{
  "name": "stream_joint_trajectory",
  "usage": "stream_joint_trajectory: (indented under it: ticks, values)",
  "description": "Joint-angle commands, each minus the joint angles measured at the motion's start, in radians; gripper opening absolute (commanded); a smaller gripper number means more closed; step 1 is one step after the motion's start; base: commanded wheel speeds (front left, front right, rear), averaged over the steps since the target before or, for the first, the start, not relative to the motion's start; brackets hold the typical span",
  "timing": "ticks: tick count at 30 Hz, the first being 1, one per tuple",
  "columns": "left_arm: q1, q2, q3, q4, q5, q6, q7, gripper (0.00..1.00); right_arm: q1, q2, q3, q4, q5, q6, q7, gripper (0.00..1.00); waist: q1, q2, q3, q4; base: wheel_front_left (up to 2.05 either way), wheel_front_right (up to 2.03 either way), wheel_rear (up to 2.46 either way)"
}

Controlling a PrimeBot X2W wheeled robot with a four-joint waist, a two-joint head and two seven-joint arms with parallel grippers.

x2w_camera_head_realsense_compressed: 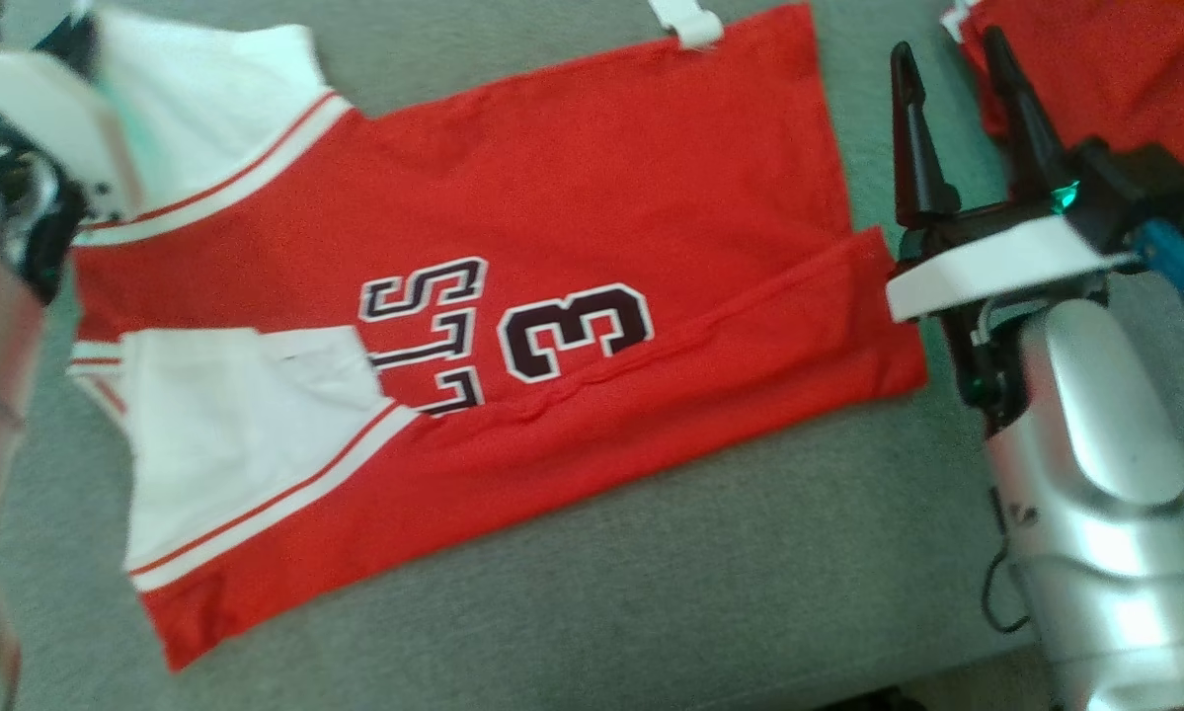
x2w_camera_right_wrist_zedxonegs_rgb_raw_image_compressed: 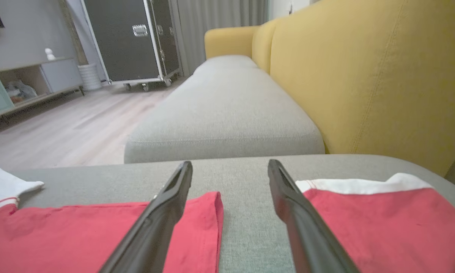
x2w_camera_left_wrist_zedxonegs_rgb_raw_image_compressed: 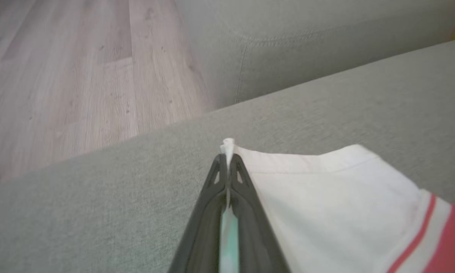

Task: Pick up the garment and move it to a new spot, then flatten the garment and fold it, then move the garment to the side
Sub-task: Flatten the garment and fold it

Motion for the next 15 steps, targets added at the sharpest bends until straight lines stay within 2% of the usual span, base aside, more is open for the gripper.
stream_joint_trajectory:
  ticks: [1,6,8,15]
  values:
    - [-0.028,0.034,0.007,-0.050,-0.007,0.002,-0.038,0.00,-0.034,-0.017,0.004,0.002,-0.011,-0.001,0.030,1.00,0.0000,0.0000,-0.035,0.042,0.00,0.00,0.00]
    - [-0.011,0.016,-0.047,-0.134,-0.028,0.002,-0.115,0.00,-0.095,-0.047,-0.008,0.107,-0.013,-0.001,0.125,1.00,0.0000,0.0000,-0.066,0.101,0.00,0.00,0.00]
    - [0.006,0.012,-0.094,-0.204,-0.041,0.002,-0.151,0.00,-0.145,-0.086,0.009,0.205,-0.013,-0.001,0.205,1.00,0.0000,0.0000,-0.083,0.147,0.00,0.00,0.00]
    - [0.054,0.008,-0.173,-0.347,-0.074,0.002,-0.191,0.00,-0.252,-0.182,0.079,0.420,-0.016,-0.001,0.308,1.00,0.0000,0.0000,-0.103,0.238,0.00,0.00,0.00]
